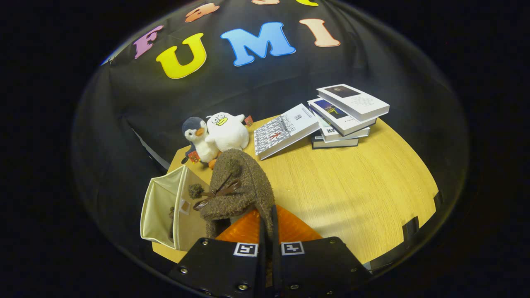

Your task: Open the storage box then place both shoes into the box .Put the left shoe in first, then the right shoe, with the right side of both shoes facing outward in a uniform manner.

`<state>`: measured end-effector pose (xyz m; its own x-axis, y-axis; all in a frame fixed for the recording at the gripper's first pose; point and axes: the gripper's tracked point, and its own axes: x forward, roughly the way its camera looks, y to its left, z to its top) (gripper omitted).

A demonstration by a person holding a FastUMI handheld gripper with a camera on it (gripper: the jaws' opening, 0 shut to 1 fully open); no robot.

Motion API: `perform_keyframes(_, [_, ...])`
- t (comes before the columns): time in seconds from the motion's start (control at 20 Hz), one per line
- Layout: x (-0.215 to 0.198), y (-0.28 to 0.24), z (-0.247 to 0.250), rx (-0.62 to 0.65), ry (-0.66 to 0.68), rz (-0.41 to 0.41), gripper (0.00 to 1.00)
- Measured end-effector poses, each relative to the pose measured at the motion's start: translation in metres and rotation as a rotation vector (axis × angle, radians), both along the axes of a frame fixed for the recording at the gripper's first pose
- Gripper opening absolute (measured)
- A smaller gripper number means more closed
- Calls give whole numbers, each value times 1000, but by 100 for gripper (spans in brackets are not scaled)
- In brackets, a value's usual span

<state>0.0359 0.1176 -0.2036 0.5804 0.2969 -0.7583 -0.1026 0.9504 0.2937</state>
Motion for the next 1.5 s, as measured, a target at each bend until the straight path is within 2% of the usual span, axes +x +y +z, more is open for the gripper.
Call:
perform_keyframes(0.95, [-3,172,26,140,3,25,6])
perform_keyframes(1.5, [-16,219,-3,148,48,17,6])
